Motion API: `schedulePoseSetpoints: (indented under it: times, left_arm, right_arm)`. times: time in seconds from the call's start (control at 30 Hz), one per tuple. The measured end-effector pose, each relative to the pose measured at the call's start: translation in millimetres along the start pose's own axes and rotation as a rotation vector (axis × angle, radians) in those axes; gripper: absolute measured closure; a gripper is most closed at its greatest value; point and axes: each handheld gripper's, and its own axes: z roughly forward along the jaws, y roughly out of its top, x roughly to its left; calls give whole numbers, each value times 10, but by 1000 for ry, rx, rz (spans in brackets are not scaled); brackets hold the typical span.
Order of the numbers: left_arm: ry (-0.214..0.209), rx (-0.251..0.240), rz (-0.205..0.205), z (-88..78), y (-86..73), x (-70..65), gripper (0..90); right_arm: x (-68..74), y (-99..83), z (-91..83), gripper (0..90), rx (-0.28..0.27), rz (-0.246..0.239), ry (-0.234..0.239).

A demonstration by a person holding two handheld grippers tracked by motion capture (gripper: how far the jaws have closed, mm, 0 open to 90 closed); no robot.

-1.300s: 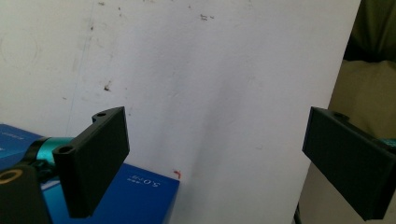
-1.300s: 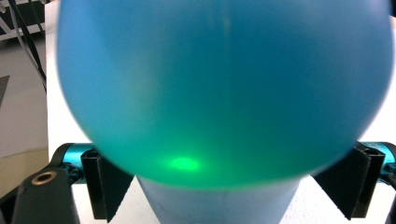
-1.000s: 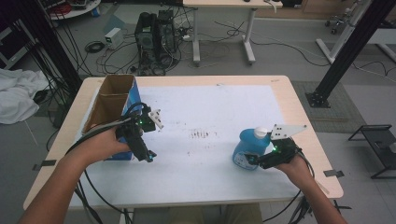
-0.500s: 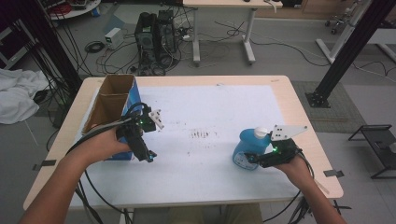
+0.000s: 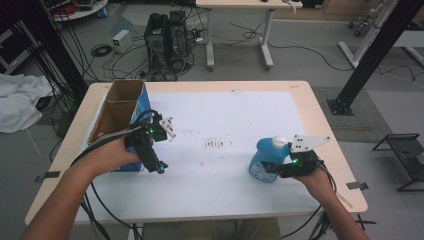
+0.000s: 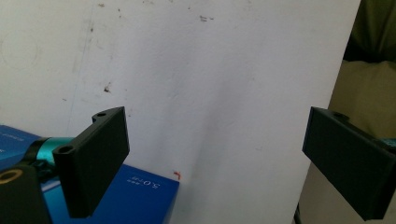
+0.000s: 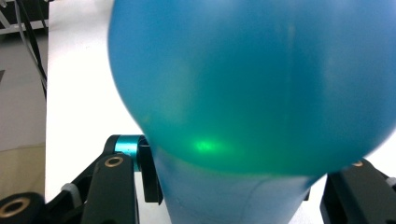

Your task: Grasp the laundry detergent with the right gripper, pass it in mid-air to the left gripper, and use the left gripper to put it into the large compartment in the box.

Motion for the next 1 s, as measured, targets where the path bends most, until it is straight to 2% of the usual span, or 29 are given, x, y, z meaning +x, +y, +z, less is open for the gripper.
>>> schedulePoseSetpoints:
  times: [0.03, 0.07, 0.13, 0.2, 0.23, 0.33, 0.37, 0.4, 0.43, 0.6, 0.77, 0.8, 0.83, 1.0]
  left_arm:
    - [0, 8, 8, -5, 3, 4, 72]
    - [3, -14, -11, 8, 5, -10, 72]
    - [1, 10, 19, -11, 20, 8, 72]
    - [6, -20, -8, -7, 40, -16, 72]
    - [6, -2, 16, -26, 51, -2, 72]
    - [1, -20, 24, -73, 100, -6, 72]
    - [3, -37, 12, -85, 115, -18, 72]
    - [8, -27, 33, -107, 130, -7, 72]
    - [7, -48, 17, -121, 153, -24, 72]
    - [7, -41, 63, -224, 287, -35, 72]
    - [4, -48, 96, -301, 457, -64, 72]
    - [0, -51, 107, -323, 515, -75, 72]
    - [-5, -54, 111, -332, 543, -82, 72]
    - [-14, -67, 147, -386, 720, -123, 72]
  right_arm:
    - [10, -1, -6, 438, 8, 11, 2]
    - [11, 0, -6, 439, 9, 12, 3]
    - [11, 8, -5, 443, 9, 2, 1]
    - [16, 33, -13, 444, 1, -1, -4]
    - [-29, 61, -12, 444, -48, -58, -10]
    - [-16, 161, -63, 444, -66, -61, 6]
    - [-3, 222, -74, 444, -61, -77, 10]
    - [7, 271, -79, 444, -56, -88, 16]
    - [17, 304, -84, 444, -52, -89, 24]
    - [53, 491, -71, 443, -28, -118, 76]
    - [101, 632, 27, 444, 17, -146, 139]
    - [128, 652, 43, 443, 43, -129, 154]
    - [137, 688, 81, 443, 59, -143, 176]
    - [176, 791, 187, 444, 85, -180, 215]
